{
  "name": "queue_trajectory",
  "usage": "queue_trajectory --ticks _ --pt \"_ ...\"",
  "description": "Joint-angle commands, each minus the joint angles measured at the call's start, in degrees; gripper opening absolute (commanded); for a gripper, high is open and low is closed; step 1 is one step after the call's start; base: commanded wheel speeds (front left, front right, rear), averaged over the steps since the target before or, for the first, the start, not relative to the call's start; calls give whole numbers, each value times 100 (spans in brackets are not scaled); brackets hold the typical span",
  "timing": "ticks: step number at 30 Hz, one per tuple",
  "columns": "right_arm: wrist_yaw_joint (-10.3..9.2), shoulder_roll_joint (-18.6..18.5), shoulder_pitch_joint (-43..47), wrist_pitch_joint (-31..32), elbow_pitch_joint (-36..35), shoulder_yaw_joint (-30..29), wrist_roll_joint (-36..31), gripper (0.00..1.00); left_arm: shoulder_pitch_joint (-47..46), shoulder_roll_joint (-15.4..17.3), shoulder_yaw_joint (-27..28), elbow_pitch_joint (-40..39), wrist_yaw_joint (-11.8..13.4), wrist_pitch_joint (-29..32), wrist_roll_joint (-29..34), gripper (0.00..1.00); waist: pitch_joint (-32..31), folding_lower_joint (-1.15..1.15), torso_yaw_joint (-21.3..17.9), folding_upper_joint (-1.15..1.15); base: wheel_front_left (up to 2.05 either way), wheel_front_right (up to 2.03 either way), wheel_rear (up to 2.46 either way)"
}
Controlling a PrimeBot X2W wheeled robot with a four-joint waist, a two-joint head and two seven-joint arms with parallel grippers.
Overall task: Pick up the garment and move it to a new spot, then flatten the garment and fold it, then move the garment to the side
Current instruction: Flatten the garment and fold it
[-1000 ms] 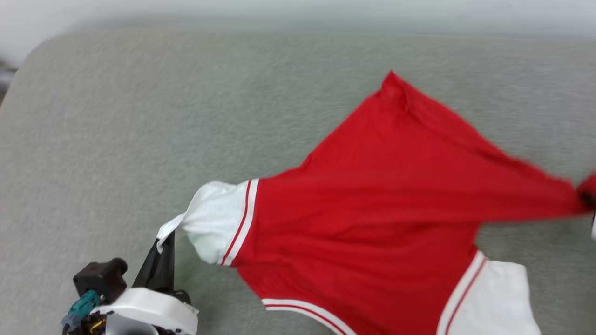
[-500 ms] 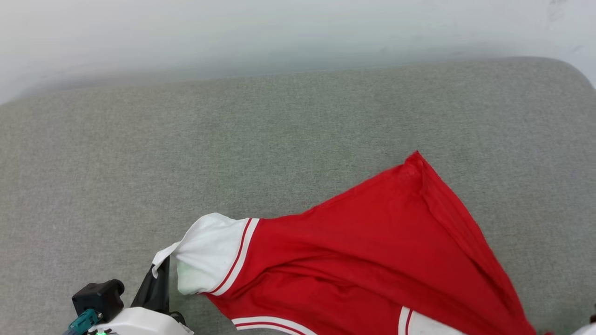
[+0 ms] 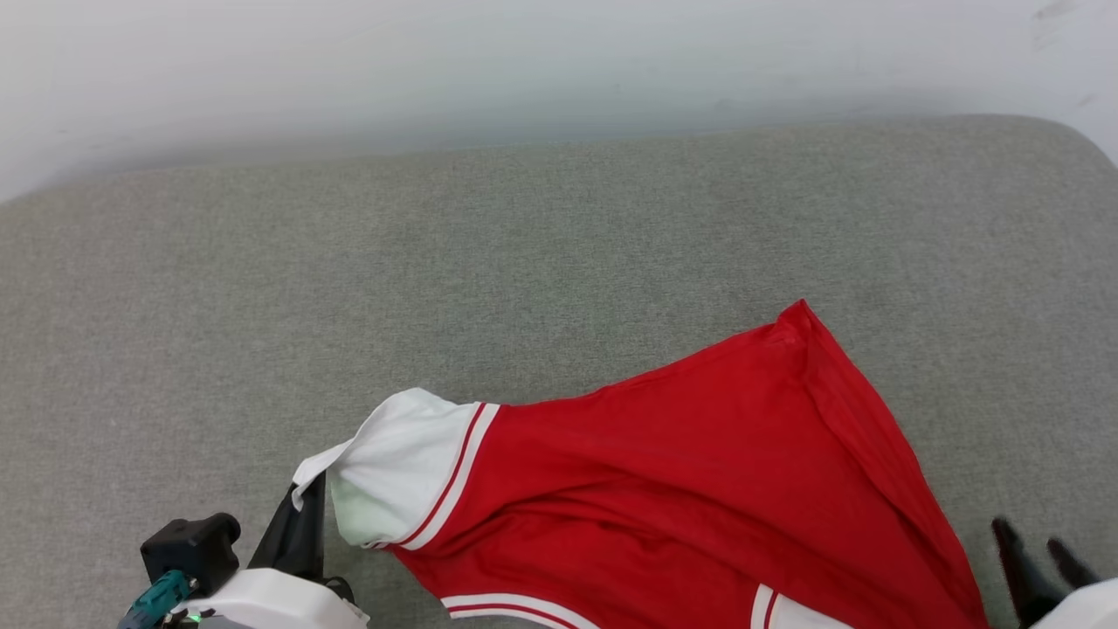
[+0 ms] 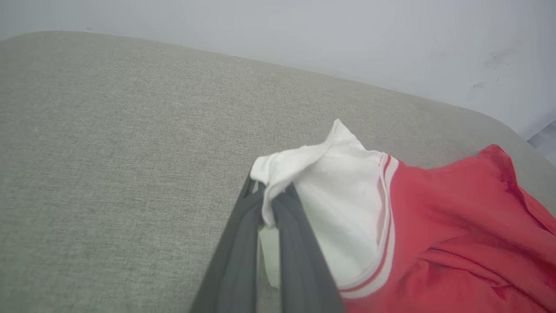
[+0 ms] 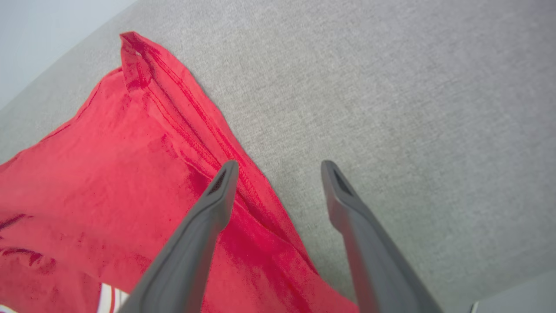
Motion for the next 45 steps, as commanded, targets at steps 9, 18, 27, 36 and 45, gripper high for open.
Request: queue_trajectory --ticks 9,18,27,36,45 --pt "-4 -75 -1246 -1691 587 377 -263 100 -282 -45 -158 -198 20 21 138 0 202 0 217 0 0 0 0" --pt "-4 -1232 -2871 143 1347 1519 -12 100 -694 -115 -406 -362 -138 70 241 0 670 0 599 0 0 0 0" --pt "-4 -1979 -4072 2087 1621 2522 228 100 -1084 -206 -548 -315 -324 33 247 0 1187 0 853 0 0 0 0" --pt "-2 -2199 -4303 2386 2364 3762 670 100 -1306 -228 -567 -152 -434 -65 198 0 1535 0 927 0 0 0 0" --pt "-3 -2322 -4401 2441 2908 4288 1208 0 -1355 -225 -495 75 -484 -170 108 0 1487 0 862 0 0 0 0"
